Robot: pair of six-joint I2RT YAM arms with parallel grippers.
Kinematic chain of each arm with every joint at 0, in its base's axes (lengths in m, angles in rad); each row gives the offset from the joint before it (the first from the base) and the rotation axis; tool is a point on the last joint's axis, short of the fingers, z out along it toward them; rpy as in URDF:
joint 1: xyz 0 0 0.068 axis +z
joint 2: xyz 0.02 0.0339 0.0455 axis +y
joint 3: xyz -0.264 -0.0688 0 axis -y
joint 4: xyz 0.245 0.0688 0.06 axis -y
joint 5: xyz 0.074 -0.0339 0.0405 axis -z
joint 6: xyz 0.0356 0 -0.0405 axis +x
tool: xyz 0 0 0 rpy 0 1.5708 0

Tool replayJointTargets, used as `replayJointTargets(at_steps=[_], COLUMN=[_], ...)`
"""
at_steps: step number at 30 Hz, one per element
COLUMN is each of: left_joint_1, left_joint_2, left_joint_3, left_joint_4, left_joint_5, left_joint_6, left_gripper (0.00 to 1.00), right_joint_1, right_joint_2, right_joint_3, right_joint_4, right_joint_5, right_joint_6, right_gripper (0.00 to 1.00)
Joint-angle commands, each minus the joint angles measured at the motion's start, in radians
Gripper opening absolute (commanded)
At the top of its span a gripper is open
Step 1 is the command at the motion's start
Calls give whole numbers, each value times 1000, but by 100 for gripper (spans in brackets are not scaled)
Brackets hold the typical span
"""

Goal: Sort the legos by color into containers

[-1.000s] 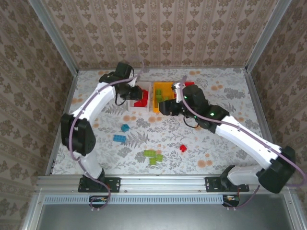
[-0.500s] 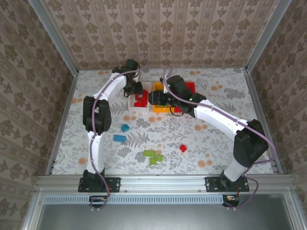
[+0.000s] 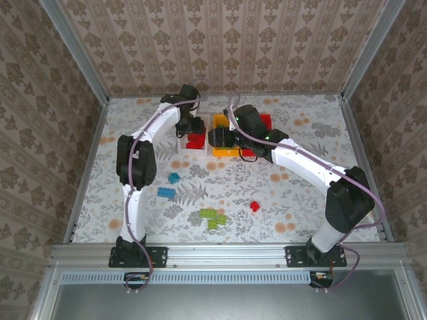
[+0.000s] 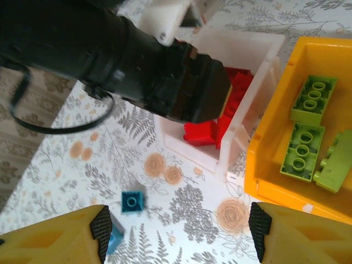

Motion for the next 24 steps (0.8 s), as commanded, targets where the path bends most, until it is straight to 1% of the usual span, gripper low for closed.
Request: replayJointTargets(at_steps=[1, 5, 8, 13, 17, 20, 24], left_joint_1=[-7, -1, 24, 103, 136, 143, 143], left_joint_2=[-184, -378, -553, -868, -1083, -1189, -1281], left_joint_3=[-60, -218, -381, -644, -785, -834, -846], left_joint_4=[-3, 21, 16, -16, -68, -114, -162], left_joint_5=[-32, -47, -58, -47, -54, -52, -46], left_joint_6=[-82, -158, -208, -250, -252, -247, -239], left_gripper=[51, 54, 56, 58, 59, 59, 59], right_joint_1=[47, 149, 206, 264, 298, 315, 324], right_joint_2=[-25, 50, 141, 312, 447, 532, 635], right_joint_3=[-44, -31, 14, 162, 309, 395, 524], right_joint_4=[-37, -45, -39, -86, -150, -183, -266], right_joint_5=[7, 23, 35, 68, 88, 129, 181], right_joint_6=[-131, -258, -276, -235, -136, -67, -28], right_gripper=[70, 72, 73, 76, 78, 81, 81])
